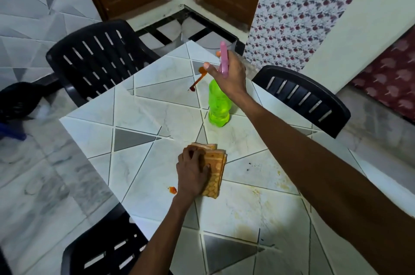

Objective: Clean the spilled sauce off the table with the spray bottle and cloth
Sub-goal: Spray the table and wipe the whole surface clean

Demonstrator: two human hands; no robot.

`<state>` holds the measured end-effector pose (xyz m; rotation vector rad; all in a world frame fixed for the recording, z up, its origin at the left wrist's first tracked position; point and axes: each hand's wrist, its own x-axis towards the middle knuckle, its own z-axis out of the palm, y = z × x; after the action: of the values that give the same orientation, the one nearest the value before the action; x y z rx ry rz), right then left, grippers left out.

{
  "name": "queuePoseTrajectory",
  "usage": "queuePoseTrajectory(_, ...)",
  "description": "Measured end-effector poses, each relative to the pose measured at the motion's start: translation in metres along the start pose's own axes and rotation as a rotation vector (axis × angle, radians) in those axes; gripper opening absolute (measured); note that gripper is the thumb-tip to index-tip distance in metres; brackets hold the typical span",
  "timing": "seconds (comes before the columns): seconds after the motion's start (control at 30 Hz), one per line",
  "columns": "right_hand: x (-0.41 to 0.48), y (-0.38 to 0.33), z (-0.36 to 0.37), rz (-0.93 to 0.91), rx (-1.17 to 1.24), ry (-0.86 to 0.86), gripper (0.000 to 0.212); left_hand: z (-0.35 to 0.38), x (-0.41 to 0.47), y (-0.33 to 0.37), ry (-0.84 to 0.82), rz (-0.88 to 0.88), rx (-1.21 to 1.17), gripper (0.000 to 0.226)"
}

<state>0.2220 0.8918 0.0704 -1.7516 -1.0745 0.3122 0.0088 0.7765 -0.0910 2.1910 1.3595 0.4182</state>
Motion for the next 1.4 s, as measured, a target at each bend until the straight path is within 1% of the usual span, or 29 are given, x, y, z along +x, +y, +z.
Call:
queuePoseTrajectory(0.07, -0.004, 0.004, -0.002, -0.003, -0.011, -0.016, 0.068, -0.001, 0.001, 0.002, 0.037, -0.049, -0.001, 0.053)
queuePoseTrajectory(0.13, -0.010, 0.007, -0.006, 0.007, -0.022, -0.055, 0.072, -0.004, 0.001, 0.005, 0.056, -0.142, 0.005, 0.061)
queuePoseTrajectory(0.2, -0.014, 0.009, -0.012, 0.020, -0.055, -0.111, 0.088, -0.007, 0.002, 0.008, 0.050, -0.250, 0.019, 0.075)
queuePoseTrajectory(0.27, -0.020, 0.010, -0.024, 0.068, -0.124, -0.181, 0.116, -0.011, 0.003, 0.012, 0.014, -0.331, 0.023, 0.085)
queuePoseTrajectory(0.3, -0.026, 0.011, -0.030, 0.110, -0.153, -0.217, 0.125, -0.013, 0.004, 0.014, -0.004, -0.362, 0.028, 0.087)
queuePoseTrajectory(0.33, -0.033, 0.011, -0.037, 0.149, -0.182, -0.243, 0.127, -0.014, 0.006, 0.016, -0.023, -0.385, 0.038, 0.085)
queuePoseTrajectory(0.37, -0.045, 0.013, -0.046, 0.190, -0.204, -0.253, 0.122, -0.017, 0.006, 0.019, -0.036, -0.387, 0.053, 0.077)
queuePoseTrajectory(0.4, -0.057, 0.017, -0.053, 0.229, -0.211, -0.254, 0.109, -0.018, 0.008, 0.019, -0.043, -0.372, 0.060, 0.063)
queuePoseTrajectory(0.47, -0.089, 0.032, -0.066, 0.319, -0.161, -0.244, 0.073, -0.023, 0.010, 0.023, -0.044, -0.318, 0.002, 0.032)
queuePoseTrajectory(0.53, -0.129, 0.055, -0.079, 0.426, -0.083, -0.271, 0.047, -0.027, 0.008, 0.029, -0.068, -0.261, -0.095, 0.023)
queuePoseTrajectory(0.6, -0.171, 0.083, -0.092, 0.539, -0.027, -0.308, 0.030, -0.034, 0.002, 0.041, -0.105, -0.166, -0.180, 0.025)
queuePoseTrajectory(0.63, -0.192, 0.096, -0.099, 0.587, 0.008, -0.314, 0.027, -0.038, -0.002, 0.049, -0.137, -0.117, -0.219, 0.025)
queuePoseTrajectory(0.7, -0.232, 0.107, -0.119, 0.658, 0.106, -0.302, 0.026, -0.045, -0.012, 0.070, -0.218, -0.050, -0.299, 0.021)
queuePoseTrajectory(0.73, -0.250, 0.108, -0.129, 0.678, 0.162, -0.299, 0.026, -0.047, -0.016, 0.081, -0.270, -0.061, -0.354, 0.019)
queuePoseTrajectory(0.8, -0.285, 0.102, -0.159, 0.720, 0.301, -0.297, 0.033, -0.051, -0.031, 0.111, -0.390, -0.153, -0.543, 0.019)
queuePoseTrajectory(0.87, -0.311, 0.094, -0.187, 0.778, 0.515, -0.282, 0.042, -0.049, -0.049, 0.140, -0.516, -0.246, -0.796, 0.021)
queuePoseTrajectory(0.93, -0.332, 0.091, -0.215, 0.834, 0.681, -0.220, 0.047, -0.042, -0.070, 0.169, -0.634, -0.305, -0.982, 0.024)
queuePoseTrajectory(1.0, -0.348, 0.091, -0.237, 0.891, 0.752, -0.143, 0.046, -0.032, -0.088, 0.191, -0.717, -0.347, -1.103, 0.028)
queuePoseTrajectory(1.13, -0.386, 0.102, -0.290, 0.990, 0.912, -0.012, 0.041, 0.002, -0.125, 0.239, -0.856, -0.377, -1.149, 0.039)
queuePoseTrajectory(1.27, -0.426, 0.117, -0.337, 1.072, 1.039, 0.047, 0.056, 0.030, -0.165, 0.285, -0.993, -0.359, -1.194, 0.040)
queuePoseTrajectory(1.33, -0.444, 0.123, -0.354, 1.072, 1.091, 0.079, 0.051, 0.042, -0.182, 0.304, -1.031, -0.361, -1.213, 0.037)
queuePoseTrajectory(1.4, -0.465, 0.129, -0.373, 1.035, 1.125, 0.094, 0.044, 0.058, -0.200, 0.322, -1.036, -0.359, -1.157, 0.033)
